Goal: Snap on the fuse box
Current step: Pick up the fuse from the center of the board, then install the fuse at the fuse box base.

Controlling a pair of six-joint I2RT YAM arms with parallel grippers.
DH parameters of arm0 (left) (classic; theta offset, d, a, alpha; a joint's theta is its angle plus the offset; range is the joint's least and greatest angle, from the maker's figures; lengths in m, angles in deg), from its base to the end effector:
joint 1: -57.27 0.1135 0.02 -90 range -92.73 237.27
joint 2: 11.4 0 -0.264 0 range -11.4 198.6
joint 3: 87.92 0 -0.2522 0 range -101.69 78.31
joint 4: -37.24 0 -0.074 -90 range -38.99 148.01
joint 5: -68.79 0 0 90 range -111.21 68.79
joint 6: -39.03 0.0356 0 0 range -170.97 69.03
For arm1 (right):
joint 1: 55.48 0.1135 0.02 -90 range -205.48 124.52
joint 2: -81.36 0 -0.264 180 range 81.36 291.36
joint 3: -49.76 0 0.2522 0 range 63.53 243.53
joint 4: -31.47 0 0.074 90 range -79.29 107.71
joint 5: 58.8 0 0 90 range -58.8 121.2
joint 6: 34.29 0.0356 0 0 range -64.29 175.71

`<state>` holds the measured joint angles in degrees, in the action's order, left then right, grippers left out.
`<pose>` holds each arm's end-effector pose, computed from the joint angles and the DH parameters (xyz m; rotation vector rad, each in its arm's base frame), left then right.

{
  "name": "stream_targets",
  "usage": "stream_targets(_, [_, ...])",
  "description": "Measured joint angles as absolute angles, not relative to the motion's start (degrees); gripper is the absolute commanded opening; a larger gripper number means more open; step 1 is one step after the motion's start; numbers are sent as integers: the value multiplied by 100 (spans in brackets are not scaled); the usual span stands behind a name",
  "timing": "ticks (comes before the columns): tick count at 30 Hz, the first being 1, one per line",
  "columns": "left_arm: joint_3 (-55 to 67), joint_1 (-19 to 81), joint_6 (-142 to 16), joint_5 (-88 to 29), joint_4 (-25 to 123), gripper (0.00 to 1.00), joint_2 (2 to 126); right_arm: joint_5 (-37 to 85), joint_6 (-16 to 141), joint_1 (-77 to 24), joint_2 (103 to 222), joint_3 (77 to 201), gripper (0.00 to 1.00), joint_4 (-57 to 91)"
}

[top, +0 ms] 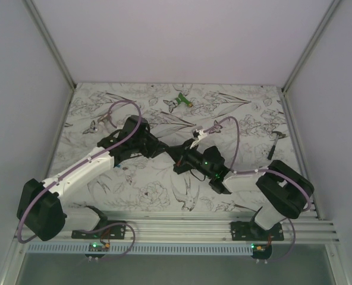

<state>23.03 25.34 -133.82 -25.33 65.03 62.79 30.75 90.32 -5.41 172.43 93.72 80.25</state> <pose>0.2458 -0.1562 0.2854 -0.9953 2.2004 -1.1528 0.1963 0.2349 0.1959 -0.2305 1.6484 1.1590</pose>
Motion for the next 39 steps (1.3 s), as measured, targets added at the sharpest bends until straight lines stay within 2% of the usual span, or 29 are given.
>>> stream_targets(4, [2309,2541,-13316,-2547,6492,40,6279,3020,8822,-548,16974,9499,0,7370])
stream_targets(8, [2364,2626,-13080,-2590,6470,50,6279,2752,8580,-618,16784,9772,0,6404])
stream_targets(19, [2604,3039,-11800,-2553,6540,65,6021,2223,7541,-1097,16456,11468,0,2034])
stream_targets(25, [2687,3155,-10877,-2557,6610,75,6284,2078,7122,-1160,16926,12731,0,19])
stream_targets(34, [2760,3348,-9859,-2566,6645,96,6638,2120,6943,-1160,18143,13907,0,-2083])
stream_targets(39, [2760,3441,-9448,-2463,6647,100,6828,2234,6943,-1160,18572,14436,0,-2656])
